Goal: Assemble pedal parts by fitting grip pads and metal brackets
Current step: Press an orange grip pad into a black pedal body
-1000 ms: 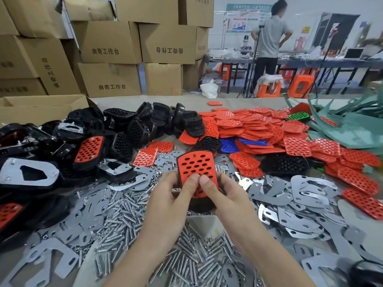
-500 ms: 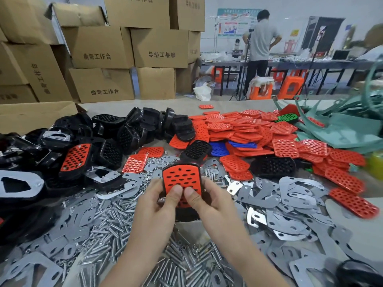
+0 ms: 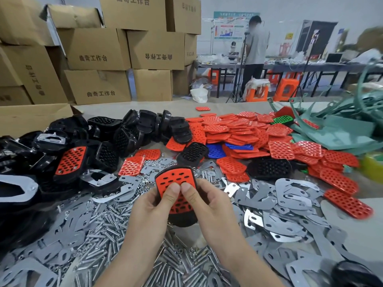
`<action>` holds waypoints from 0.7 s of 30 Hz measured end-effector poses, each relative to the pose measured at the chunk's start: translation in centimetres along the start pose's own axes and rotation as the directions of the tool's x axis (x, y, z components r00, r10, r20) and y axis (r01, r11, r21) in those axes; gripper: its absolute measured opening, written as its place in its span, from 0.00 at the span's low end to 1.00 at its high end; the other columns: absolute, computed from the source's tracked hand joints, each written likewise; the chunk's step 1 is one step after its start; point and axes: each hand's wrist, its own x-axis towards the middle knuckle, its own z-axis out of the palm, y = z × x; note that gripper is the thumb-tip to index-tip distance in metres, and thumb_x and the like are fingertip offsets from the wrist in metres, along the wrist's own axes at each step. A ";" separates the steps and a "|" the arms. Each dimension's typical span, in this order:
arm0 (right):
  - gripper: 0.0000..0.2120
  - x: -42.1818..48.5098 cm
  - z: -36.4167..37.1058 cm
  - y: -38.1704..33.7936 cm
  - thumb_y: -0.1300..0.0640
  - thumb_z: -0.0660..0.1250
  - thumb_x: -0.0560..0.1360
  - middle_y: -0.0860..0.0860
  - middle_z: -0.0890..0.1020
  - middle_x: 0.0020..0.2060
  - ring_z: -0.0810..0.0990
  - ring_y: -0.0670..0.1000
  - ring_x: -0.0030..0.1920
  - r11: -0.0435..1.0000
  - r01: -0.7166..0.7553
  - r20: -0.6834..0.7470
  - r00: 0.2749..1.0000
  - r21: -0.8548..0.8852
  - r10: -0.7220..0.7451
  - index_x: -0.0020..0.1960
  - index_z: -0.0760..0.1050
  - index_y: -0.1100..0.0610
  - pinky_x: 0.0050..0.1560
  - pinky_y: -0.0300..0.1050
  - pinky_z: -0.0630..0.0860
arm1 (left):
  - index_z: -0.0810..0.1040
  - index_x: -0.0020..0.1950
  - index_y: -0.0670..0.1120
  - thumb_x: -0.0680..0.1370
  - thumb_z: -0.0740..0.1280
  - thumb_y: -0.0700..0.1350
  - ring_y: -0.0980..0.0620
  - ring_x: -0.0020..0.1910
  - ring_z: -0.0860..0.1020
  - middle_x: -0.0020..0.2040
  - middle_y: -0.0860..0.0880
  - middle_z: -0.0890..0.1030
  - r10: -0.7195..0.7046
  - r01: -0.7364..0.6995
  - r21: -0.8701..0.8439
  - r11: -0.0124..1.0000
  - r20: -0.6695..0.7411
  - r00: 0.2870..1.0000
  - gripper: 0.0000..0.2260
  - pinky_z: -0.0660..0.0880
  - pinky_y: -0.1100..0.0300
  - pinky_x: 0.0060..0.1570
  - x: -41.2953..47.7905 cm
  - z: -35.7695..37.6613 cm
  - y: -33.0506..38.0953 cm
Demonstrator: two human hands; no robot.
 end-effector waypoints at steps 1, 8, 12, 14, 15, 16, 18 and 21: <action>0.11 -0.1 0.0 -0.1 0.42 0.69 0.78 0.48 0.88 0.46 0.85 0.45 0.48 1.000 0.003 0.010 1.000 0.003 -0.003 0.53 0.84 0.47 0.49 0.38 0.80 | 0.87 0.49 0.56 0.66 0.72 0.62 0.54 0.48 0.86 0.48 0.48 0.88 0.011 -0.011 -0.008 1.000 -0.007 1.000 0.16 0.76 0.53 0.51 -0.1 -0.1 0.1; 0.13 -0.1 0.0 -0.3 0.41 0.69 0.78 0.51 0.88 0.49 0.87 0.49 0.52 1.000 -0.011 0.028 1.000 0.015 0.011 0.55 0.84 0.47 0.53 0.45 0.83 | 0.87 0.51 0.57 0.67 0.71 0.61 0.55 0.51 0.85 0.50 0.50 0.87 -0.011 0.011 -0.044 0.999 -0.009 1.000 0.16 0.75 0.57 0.52 -0.6 0.1 0.8; 0.21 0.1 -0.6 -0.5 0.32 0.63 0.76 0.49 0.88 0.51 0.87 0.48 0.54 0.989 -0.127 0.046 0.991 0.074 0.124 0.55 0.85 0.44 0.57 0.47 0.82 | 0.86 0.51 0.55 0.68 0.71 0.62 0.51 0.52 0.85 0.51 0.48 0.87 -0.058 0.059 -0.025 0.998 0.020 0.998 0.17 0.77 0.55 0.51 -0.3 -0.2 1.0; 0.23 0.3 -0.9 -0.5 0.31 0.63 0.75 0.50 0.88 0.52 0.87 0.52 0.55 0.978 -0.176 0.065 0.983 0.114 0.170 0.57 0.86 0.45 0.58 0.51 0.83 | 0.86 0.51 0.55 0.69 0.70 0.62 0.50 0.51 0.86 0.51 0.47 0.87 -0.077 0.078 -0.011 0.997 0.039 0.996 0.17 0.79 0.56 0.48 -0.2 -0.3 1.0; 0.24 0.4 -1.0 -0.5 0.31 0.65 0.74 0.52 0.88 0.52 0.87 0.54 0.55 0.975 -0.180 0.067 0.983 0.127 0.172 0.57 0.86 0.46 0.56 0.51 0.84 | 0.86 0.51 0.54 0.69 0.71 0.62 0.50 0.51 0.86 0.51 0.47 0.87 -0.086 0.086 -0.004 0.996 0.047 0.995 0.17 0.80 0.56 0.49 -0.2 -0.4 1.0; 0.24 0.5 -1.1 -0.6 0.31 0.66 0.72 0.52 0.88 0.53 0.87 0.54 0.55 0.976 -0.172 0.063 0.984 0.136 0.165 0.57 0.85 0.46 0.54 0.49 0.84 | 0.86 0.51 0.54 0.69 0.71 0.62 0.49 0.52 0.86 0.51 0.47 0.87 -0.094 0.094 0.003 0.996 0.054 0.994 0.17 0.79 0.54 0.51 -0.2 -0.4 1.0; 0.23 0.5 -1.3 -0.8 0.31 0.67 0.71 0.50 0.88 0.55 0.87 0.51 0.56 0.980 -0.138 0.057 0.990 0.143 0.131 0.58 0.84 0.43 0.51 0.45 0.84 | 0.86 0.51 0.55 0.70 0.70 0.62 0.50 0.51 0.86 0.51 0.47 0.87 -0.102 0.100 0.026 0.995 0.074 0.992 0.16 0.78 0.52 0.53 -0.2 -0.4 1.1; 0.18 0.6 -1.5 -0.7 0.34 0.67 0.74 0.48 0.87 0.55 0.86 0.48 0.56 0.986 -0.110 0.051 0.993 0.123 0.104 0.58 0.84 0.41 0.51 0.42 0.83 | 0.86 0.49 0.58 0.72 0.68 0.62 0.53 0.47 0.86 0.48 0.49 0.88 -0.091 0.082 0.083 0.993 0.113 0.989 0.13 0.80 0.64 0.43 -0.4 -0.4 1.2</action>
